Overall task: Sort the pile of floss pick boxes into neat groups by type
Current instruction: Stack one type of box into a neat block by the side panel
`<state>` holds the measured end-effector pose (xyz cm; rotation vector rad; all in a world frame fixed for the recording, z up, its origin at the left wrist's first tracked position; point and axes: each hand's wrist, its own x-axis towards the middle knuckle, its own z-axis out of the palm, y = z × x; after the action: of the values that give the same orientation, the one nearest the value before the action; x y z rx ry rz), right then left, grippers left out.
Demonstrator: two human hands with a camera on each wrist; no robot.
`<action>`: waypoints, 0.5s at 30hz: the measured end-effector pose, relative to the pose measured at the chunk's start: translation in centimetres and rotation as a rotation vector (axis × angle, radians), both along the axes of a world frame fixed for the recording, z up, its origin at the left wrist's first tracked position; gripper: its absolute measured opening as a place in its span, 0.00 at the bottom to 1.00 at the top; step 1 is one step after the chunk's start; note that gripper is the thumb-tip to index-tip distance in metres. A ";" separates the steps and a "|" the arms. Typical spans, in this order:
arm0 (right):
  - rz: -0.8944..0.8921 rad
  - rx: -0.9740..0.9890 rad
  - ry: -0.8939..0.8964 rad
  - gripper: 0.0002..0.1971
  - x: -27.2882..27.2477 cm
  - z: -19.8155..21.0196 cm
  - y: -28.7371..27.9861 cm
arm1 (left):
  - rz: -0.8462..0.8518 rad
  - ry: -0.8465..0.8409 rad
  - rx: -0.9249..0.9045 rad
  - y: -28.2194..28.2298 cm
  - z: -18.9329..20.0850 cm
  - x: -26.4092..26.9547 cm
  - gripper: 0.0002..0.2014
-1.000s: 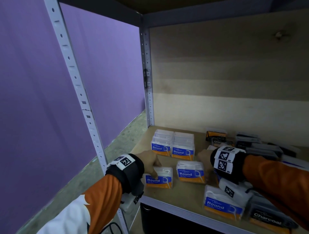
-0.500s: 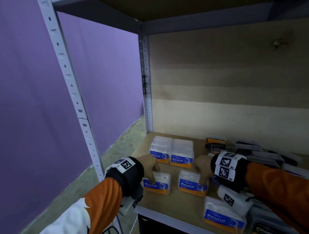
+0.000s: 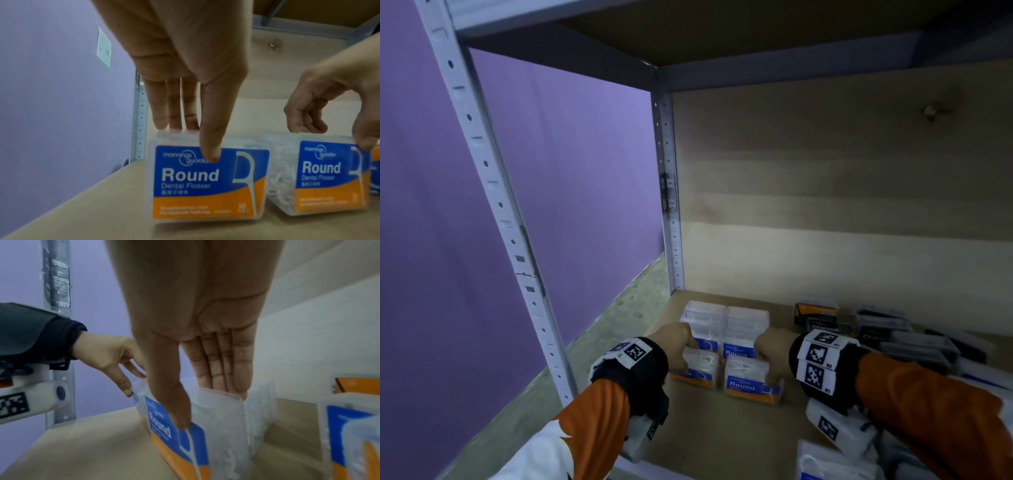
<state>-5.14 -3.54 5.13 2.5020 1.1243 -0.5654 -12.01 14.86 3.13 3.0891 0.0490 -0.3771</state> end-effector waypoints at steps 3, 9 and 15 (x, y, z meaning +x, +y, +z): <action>0.009 -0.016 -0.014 0.12 0.0 0.1 0.7 | -0.009 -0.007 0.011 0.1 -0.4 0.6 0.21; 0.007 -0.009 -0.017 0.22 0.5 -0.1 1.5 | 0.005 -0.017 0.020 0.5 -0.8 1.4 0.25; 0.032 0.020 -0.023 0.24 1.1 -0.3 1.9 | -0.004 -0.004 0.020 0.9 -0.8 1.8 0.24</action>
<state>-4.02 -1.60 4.82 2.4962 1.1654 -0.5175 -10.19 15.78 2.31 3.1102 0.0471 -0.3730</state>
